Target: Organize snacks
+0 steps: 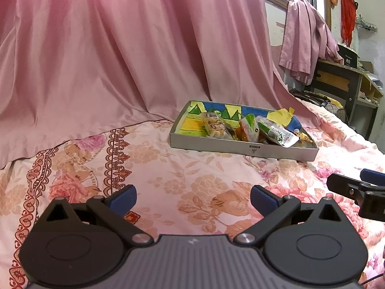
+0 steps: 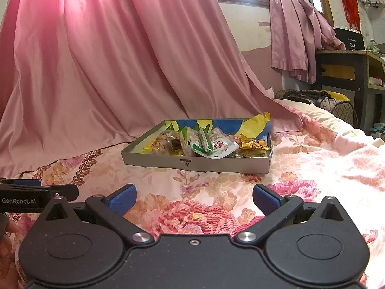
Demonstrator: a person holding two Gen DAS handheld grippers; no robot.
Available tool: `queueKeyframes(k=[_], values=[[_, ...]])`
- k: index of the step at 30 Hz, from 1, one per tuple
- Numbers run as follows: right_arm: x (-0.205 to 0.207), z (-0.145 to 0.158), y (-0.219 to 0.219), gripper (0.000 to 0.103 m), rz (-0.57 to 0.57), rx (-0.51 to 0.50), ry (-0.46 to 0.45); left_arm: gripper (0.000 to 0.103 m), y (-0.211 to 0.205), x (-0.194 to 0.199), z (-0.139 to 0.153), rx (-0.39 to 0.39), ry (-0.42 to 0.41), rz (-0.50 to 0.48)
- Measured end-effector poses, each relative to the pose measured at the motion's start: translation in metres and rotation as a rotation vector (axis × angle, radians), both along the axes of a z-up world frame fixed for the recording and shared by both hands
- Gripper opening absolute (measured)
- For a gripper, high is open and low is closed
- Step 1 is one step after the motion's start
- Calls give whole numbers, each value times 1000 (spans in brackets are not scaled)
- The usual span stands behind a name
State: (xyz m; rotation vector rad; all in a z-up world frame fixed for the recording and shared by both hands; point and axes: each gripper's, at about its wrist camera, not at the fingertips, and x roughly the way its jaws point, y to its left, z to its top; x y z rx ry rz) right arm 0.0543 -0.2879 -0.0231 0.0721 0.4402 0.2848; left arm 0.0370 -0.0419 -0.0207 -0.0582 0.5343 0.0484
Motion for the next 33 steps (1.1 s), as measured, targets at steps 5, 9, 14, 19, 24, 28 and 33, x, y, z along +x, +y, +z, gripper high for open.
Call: queueKeyframes(k=[5,9,14,19,24,28,33], values=[[0,-1,0,102,0,0,2,103,0,0,0,1,-2,-1],[0,-1,0,102,1,-1,2,103,1,0,0,0,-1,1],[0,-2,0,102,0,-1,3,103,1,0,0,1,-1,0],[0,-1,0,102,0,-1,2,103,1,0,0,1,-2,4],[0,-1,0,102,0,-1,2,103,3,-1,1,0,-2,6],[0,-1,0,102,0,-1,4,103,3,-1,1,0,-2,7],[1,-1,0,102,1,-1,4,103,3,-1,1,-2,-1,8]])
